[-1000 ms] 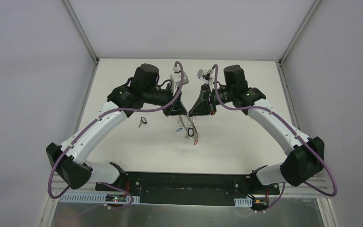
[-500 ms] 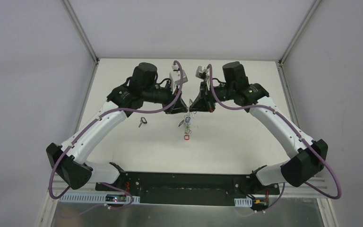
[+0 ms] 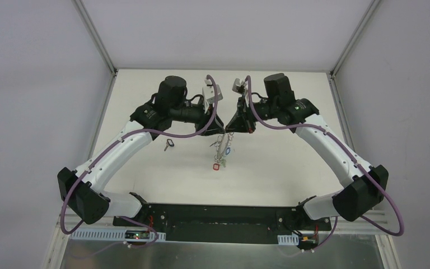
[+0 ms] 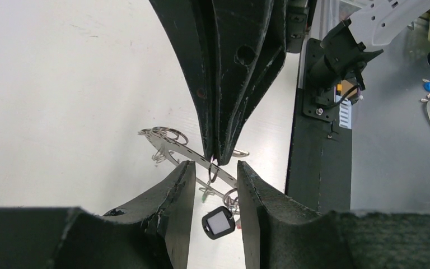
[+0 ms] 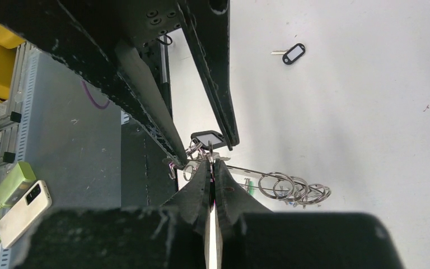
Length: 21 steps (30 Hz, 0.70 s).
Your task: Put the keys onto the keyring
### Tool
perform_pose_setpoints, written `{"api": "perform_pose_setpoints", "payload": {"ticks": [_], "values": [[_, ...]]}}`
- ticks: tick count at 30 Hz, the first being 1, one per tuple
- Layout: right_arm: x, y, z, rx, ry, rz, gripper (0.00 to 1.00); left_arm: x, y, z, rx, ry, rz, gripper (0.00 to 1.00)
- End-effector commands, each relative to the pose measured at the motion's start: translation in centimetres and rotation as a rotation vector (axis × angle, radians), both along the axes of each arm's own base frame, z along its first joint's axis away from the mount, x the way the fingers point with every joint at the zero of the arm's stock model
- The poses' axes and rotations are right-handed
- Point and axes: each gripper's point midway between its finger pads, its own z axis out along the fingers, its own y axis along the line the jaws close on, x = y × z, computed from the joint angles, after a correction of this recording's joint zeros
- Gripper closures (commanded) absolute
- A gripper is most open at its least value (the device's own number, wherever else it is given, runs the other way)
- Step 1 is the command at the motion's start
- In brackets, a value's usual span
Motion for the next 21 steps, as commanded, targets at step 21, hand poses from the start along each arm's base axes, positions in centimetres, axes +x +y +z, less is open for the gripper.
{"api": "perform_pose_setpoints", "payload": {"ticks": [21], "values": [[-0.45, -0.02, 2.99, 0.106, -0.025, 0.036, 1.0, 0.68, -1.02, 0.84, -0.047, -0.056, -0.059, 0.88]]}}
